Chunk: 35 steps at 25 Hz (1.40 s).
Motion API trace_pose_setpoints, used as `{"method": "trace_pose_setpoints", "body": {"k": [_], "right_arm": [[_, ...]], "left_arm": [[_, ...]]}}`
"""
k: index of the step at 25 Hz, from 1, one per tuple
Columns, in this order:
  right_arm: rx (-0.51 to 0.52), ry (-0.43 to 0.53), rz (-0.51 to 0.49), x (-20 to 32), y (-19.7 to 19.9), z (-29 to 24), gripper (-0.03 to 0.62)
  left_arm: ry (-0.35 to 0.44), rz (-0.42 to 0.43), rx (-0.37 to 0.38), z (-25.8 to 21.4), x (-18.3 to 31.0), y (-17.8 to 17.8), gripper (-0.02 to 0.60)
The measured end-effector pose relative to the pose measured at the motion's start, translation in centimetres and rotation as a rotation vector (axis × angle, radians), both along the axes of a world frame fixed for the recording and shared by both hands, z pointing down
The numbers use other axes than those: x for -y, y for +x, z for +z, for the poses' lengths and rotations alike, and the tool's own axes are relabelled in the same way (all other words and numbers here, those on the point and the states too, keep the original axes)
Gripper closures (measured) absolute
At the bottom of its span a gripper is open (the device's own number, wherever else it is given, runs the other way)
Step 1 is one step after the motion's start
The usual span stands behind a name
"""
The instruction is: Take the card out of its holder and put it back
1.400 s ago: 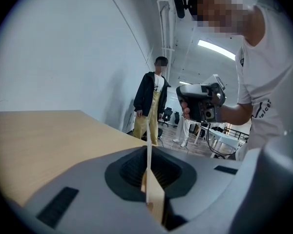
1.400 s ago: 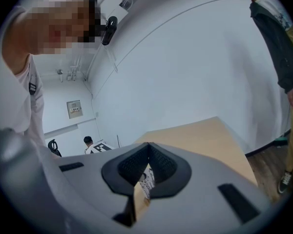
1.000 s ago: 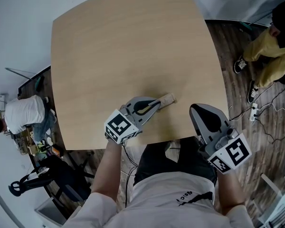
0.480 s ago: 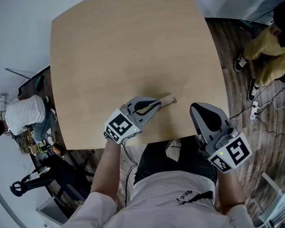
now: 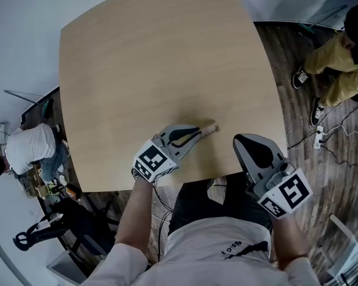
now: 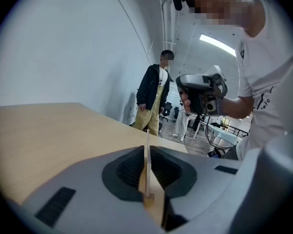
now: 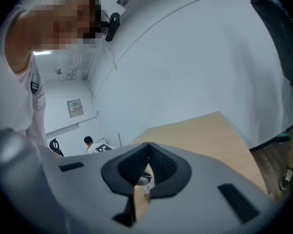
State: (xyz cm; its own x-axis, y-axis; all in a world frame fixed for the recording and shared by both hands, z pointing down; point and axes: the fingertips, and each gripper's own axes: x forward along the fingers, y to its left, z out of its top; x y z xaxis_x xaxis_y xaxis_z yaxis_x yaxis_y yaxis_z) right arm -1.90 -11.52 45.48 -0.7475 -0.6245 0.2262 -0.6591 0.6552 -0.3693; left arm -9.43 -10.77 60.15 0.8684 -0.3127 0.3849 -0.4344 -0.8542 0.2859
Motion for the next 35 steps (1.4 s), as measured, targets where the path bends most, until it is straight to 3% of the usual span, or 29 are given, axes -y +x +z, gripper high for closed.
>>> {"method": "trace_pose_setpoints", "body": {"k": [9, 14, 25, 32, 35], "right_arm": [[0.007, 0.004, -0.03, -0.6, -0.3, -0.1, 0.58], [0.001, 0.023, -0.023, -1.0, -0.4, -2.0, 0.581], [-0.027, 0.083, -0.053, -2.1, 0.1, -7.8, 0.581], [-0.021, 0.144, -0.069, -2.7, 1.8, -11.6, 0.581], [0.003, 0.163, -0.09, -3.3, 1.7, -13.4, 0.581]], "left_arm": [[0.012, -0.109, -0.071, -3.8, 0.4, -1.2, 0.494], [0.054, -0.202, -0.128, -9.1, 0.2, -1.3, 0.495], [0.119, -0.288, -0.201, -21.0, -3.1, 2.5, 0.555], [0.113, -0.495, -0.243, -27.0, -3.9, 2.5, 0.568], [0.112, -0.547, -0.248, -28.9, -4.8, 2.5, 0.568]]}}
